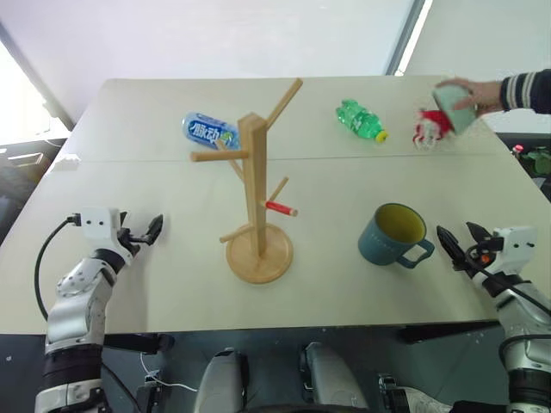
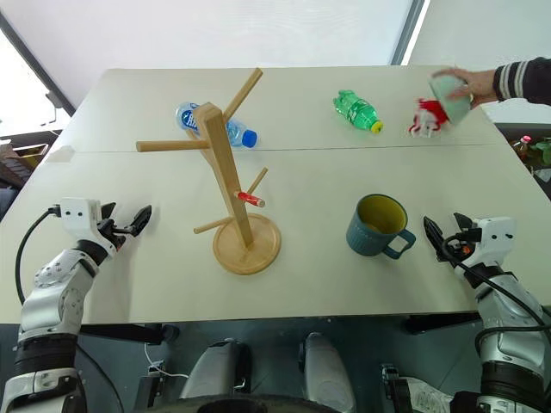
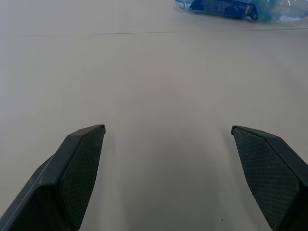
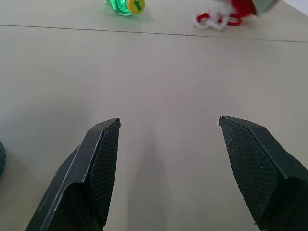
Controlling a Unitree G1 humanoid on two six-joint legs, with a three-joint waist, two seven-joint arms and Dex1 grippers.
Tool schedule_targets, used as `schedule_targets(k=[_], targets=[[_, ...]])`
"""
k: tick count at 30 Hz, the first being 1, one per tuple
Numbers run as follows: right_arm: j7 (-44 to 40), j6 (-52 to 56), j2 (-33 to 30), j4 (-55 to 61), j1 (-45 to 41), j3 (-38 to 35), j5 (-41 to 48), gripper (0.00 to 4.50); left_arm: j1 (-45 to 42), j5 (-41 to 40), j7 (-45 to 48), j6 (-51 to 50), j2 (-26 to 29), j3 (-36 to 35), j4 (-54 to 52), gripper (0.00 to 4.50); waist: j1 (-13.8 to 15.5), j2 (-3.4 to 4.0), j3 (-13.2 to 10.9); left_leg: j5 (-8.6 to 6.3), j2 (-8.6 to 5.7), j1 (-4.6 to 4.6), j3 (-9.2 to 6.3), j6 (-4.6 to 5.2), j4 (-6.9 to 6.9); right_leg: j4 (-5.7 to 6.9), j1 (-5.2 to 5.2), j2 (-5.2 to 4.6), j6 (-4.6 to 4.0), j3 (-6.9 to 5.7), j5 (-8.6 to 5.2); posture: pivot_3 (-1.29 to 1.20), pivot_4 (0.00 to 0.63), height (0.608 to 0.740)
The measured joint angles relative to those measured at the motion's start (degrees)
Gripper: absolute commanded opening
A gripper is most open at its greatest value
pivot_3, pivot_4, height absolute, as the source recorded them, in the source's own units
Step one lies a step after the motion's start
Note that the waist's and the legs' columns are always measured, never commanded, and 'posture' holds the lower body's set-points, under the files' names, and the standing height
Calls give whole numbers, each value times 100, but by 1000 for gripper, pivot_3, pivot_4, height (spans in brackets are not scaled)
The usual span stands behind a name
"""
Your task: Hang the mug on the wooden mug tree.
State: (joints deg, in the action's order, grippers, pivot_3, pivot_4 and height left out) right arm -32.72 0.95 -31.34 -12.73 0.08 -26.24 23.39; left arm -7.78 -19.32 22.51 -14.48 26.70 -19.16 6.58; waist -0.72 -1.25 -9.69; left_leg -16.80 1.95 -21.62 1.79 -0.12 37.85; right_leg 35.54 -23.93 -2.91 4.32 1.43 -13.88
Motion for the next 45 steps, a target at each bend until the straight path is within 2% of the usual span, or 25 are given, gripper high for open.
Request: schedule_targets(k=[10, 16, 24, 32, 37, 45], targets=[[92, 0, 101, 253, 173, 2, 0, 3407, -27, -60, 115, -25, -61, 22, 0, 4500, -1, 0, 0, 0, 0, 0, 0, 0, -2, -2, 0, -9, 0, -1, 0, 0, 150, 740], [146, 12, 101, 445, 420, -79, 17, 3407, -28, -54, 484, 88, 36, 46, 0, 4500, 2, 0, 0, 0, -1, -1, 0, 0, -8, -9, 0, -11, 0, -2, 0, 0, 150, 740], [174, 78, 104, 1086, 1063, -383, 174, 3407, 28, -178, 1441, 274, 162, 383, -260, 4500, 11, 2, 1, 0, -9, -1, 0, 0, -21, -15, 0, -28, -1, -1, -1, 0, 150, 740], [-56, 274, 378, 1849, 2213, -688, 643, 3407, 536, -523, 2973, 600, 541, 678, -545, 4500, -7, 7, 3, 0, -8, 10, 11, 0, -57, -32, -6, -32, -3, 3, -3, 0, 150, 740], [-294, 380, 687, 2757, 2759, -293, 776, 3407, 1091, -808, 3982, 601, 895, 942, -1195, 4500, -17, 12, 4, 0, -2, 8, 12, -1, -66, -34, -15, -36, -7, 5, -5, 0, 150, 740], [103, 288, 1109, 3029, 2271, 541, 280, 3407, 1326, -1121, 4387, 364, 1053, 1175, -2086, 4500, 1, 19, 5, -1, -7, -16, 17, -3, -67, -38, -44, -62, -8, -6, -5, 0, 150, 740]])
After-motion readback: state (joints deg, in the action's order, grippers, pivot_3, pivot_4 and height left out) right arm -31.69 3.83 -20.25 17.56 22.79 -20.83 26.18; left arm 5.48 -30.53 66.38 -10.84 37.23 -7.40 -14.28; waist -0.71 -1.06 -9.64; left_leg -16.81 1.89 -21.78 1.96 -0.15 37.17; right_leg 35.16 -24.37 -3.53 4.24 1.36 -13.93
